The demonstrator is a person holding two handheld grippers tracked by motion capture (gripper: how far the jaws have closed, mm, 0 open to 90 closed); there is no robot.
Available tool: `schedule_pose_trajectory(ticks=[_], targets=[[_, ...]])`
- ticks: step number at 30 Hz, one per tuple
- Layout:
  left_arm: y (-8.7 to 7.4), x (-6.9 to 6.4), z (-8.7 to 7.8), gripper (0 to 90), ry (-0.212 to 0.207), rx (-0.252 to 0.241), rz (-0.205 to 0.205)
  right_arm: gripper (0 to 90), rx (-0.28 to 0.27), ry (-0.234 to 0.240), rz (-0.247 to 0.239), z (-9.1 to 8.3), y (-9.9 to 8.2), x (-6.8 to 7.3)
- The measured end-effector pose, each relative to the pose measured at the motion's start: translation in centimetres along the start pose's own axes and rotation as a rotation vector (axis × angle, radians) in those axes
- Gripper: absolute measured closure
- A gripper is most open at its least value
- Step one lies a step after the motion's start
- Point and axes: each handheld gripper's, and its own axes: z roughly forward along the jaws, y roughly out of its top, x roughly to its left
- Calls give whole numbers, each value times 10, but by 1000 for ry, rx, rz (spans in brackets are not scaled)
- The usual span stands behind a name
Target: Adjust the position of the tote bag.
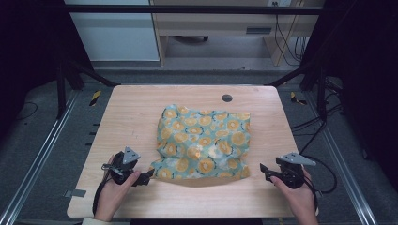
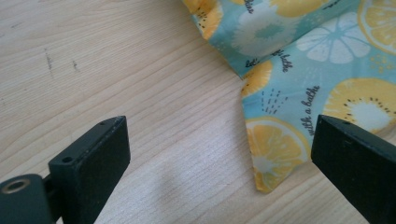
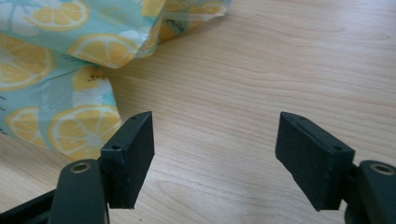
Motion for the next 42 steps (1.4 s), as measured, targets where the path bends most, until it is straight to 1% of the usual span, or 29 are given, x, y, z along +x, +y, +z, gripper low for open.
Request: schedule_pose_trajectory(ticks=[1, 3, 5, 7, 8, 9, 10, 11, 12, 14, 15, 16, 17, 18, 19, 23, 25, 26, 27, 28, 29, 31, 34, 35, 37, 39, 40, 41, 42], targets=[[0, 0, 0, 43, -12, -4, -5, 291, 3, 5, 3, 1, 1, 1], [2, 2, 0, 45, -32, -9, -24, 295, 11, 33, 15, 2, 3, 2], [4, 2, -1, 47, -29, -15, -21, 311, 20, 35, 1, 2, 7, 2], [16, 5, -6, 50, -28, -12, 5, 333, 25, 57, 6, 2, 12, 3], [16, 5, -6, 51, -28, -12, 5, 351, 30, 63, 3, 3, 15, 3], [27, 6, -6, 52, -33, -7, 21, 371, 35, 67, -7, 3, 18, 3], [33, 7, -6, 52, -33, -7, 28, 377, 39, 70, -10, 4, 22, 2], [33, 7, -6, 55, -33, -7, 28, 377, 39, 70, -10, 4, 22, 2], [48, 9, -6, 60, -41, -11, 30, 402, 37, 82, -6, 5, 33, 1], [62, 10, -5, 65, -40, -14, 39, 419, 23, 92, -30, 5, 48, 2], [62, 10, -5, 66, -40, -14, 39, 423, 17, 99, -30, 5, 54, 3], [74, 11, -4, 66, -38, -17, 46, 423, 17, 99, -30, 5, 54, 3], [85, 12, -1, 76, -33, -15, 53, 429, 4, 121, -42, 6, 75, 7], [94, 13, 1, 75, -25, -10, 65, 430, 4, 122, -47, 7, 79, 8], [101, 14, 3, 76, -19, -7, 71, 432, 2, 124, -63, 10, 89, 10], [123, 18, 11, 77, -25, -23, 51, 406, 15, 131, -83, 24, 118, 12], [134, 21, 16, 77, -7, -18, 63, 382, 21, 132, -68, 32, 129, 11], [134, 21, 16, 77, -7, -18, 63, 359, 24, 125, -53, 40, 135, 9], [143, 23, 21, 77, 8, -17, 68, 337, 30, 126, -35, 45, 140, 7], [143, 23, 21, 77, 8, -17, 68, 337, 30, 126, -35, 45, 140, 7], [150, 25, 27, 77, 17, -12, 71, 297, 43, 119, -3, 57, 147, 3], [154, 26, 29, 78, 25, -12, 74, 269, 53, 104, 11, 68, 153, -1], [164, 29, 38, 79, 36, -7, 76, 245, 77, 93, 49, 83, 157, -8], [166, 29, 40, 79, 41, -13, 69, 238, 88, 99, 63, 87, 158, -10], [170, 32, 43, 79, 42, -11, 72, 227, 106, 104, 85, 95, 159, -13], [172, 35, 46, 79, 45, -15, 60, 232, 113, 114, 106, 104, 160, -17], [172, 35, 46, 80, 45, -15, 60, 232, 113, 114, 106, 104, 160, -17], [173, 38, 49, 79, 44, -14, 51, 260, 117, 144, 152, 111, 159, -20], [174, 40, 51, 81, 48, -14, 49, 276, 117, 151, 159, 113, 159, -20]])
